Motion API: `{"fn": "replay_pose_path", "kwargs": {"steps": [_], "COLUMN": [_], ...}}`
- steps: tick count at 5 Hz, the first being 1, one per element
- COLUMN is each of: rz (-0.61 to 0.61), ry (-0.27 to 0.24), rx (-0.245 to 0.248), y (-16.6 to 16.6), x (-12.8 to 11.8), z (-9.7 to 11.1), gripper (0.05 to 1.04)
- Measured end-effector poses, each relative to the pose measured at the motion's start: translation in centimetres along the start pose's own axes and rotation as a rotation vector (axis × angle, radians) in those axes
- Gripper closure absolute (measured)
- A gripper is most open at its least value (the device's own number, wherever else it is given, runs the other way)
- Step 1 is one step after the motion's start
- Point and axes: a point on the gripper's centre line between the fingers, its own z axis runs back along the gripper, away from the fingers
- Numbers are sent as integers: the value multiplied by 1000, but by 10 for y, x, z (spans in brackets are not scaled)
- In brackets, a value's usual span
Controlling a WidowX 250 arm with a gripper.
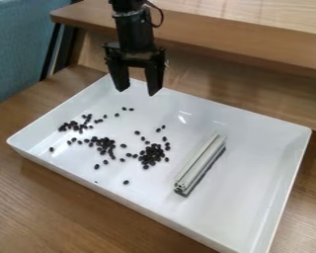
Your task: Sweep into pile
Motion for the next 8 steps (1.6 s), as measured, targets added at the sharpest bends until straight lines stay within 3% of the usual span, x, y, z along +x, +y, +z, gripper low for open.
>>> {"fn": "replay_pose_path", "kwargs": {"steps": [1,2,3,4,6,8], "rz": [7,-17,-61,-83,-110,-141], "ry": [39,88,105,103,63,50], "rx": [-11,-50,-64,-85,-111,-88], "y": [1,-18,-42,-57,-83,-105], "x": [-3,-17,-22,-24,-20,-14], "z": [-16,-42,-54,-60,-53,-56], "gripper": [85,85,85,85,85,85]}}
